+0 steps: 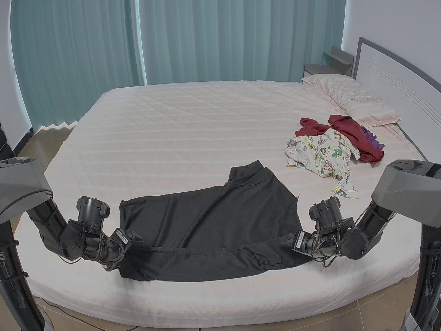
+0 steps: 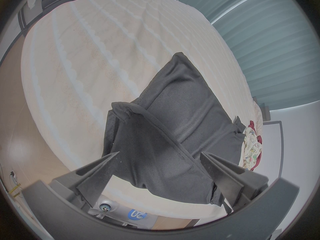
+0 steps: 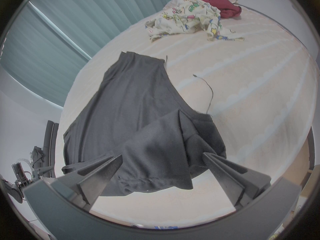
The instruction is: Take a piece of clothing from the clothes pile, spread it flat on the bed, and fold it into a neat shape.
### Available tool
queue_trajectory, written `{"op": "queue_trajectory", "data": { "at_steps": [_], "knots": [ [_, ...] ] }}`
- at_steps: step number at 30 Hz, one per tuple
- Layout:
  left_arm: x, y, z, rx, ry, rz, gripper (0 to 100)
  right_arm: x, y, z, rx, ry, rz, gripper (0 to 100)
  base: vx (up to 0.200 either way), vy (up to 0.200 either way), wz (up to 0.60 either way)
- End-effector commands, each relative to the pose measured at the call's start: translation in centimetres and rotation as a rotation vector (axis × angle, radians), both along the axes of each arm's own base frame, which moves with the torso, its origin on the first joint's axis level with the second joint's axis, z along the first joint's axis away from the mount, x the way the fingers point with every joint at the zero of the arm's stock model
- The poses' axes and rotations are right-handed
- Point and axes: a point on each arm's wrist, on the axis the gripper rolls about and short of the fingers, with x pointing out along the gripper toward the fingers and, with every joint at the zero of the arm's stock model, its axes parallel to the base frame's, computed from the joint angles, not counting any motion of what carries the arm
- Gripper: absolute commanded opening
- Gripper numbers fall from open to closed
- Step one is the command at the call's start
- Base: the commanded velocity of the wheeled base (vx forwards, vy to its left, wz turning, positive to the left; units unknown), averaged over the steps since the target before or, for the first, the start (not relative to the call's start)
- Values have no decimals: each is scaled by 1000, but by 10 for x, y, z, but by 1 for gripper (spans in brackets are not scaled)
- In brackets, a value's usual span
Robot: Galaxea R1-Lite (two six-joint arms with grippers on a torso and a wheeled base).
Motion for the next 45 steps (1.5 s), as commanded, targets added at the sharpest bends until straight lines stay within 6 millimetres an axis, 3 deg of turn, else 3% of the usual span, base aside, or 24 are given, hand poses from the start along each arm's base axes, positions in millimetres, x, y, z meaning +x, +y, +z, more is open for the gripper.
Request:
{"op": "queue_trajectory", "data": {
  "at_steps": [1,4,5,13,25,34,35,45],
  "knots": [
    [0,0,0,0,1,0,100,2,-1,-21,-12,46,-1,100,0,0,0],
    [0,0,0,0,1,0,100,8,1,-18,6,22,-9,100,0,0,0],
    [0,0,0,0,1,0,100,10,1,-17,9,13,-11,0,0,0,0],
    [0,0,0,0,1,0,100,6,-2,-11,14,11,-13,0,0,0,0],
    [0,0,0,0,1,-1,100,-11,-28,-2,-6,39,-60,0,0,0,0],
    [0,0,0,0,1,0,100,-11,-29,-1,-7,35,-61,0,0,0,0],
    [0,0,0,0,1,0,100,-10,-28,-2,-6,32,-59,100,0,0,0],
    [0,0,0,-1,0,0,100,-7,-26,5,12,-13,-52,100,0,0,0]
  ]
}}
